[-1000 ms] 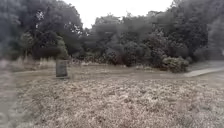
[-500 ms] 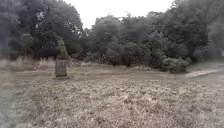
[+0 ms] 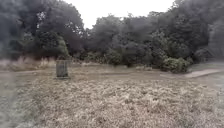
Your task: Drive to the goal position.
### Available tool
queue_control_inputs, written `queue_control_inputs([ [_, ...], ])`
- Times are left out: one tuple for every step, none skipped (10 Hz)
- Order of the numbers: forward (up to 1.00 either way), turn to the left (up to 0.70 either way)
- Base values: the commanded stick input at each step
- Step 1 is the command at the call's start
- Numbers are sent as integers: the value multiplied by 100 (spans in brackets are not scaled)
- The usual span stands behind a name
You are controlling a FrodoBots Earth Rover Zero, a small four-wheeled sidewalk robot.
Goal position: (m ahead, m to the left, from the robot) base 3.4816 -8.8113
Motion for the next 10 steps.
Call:
queue_control_inputs([
  [45,27],
  [45,27],
  [45,27],
  [45,27],
  [45,27],
  [45,27],
  [45,27],
  [45,27],
  [45,27],
  [45,27],
])
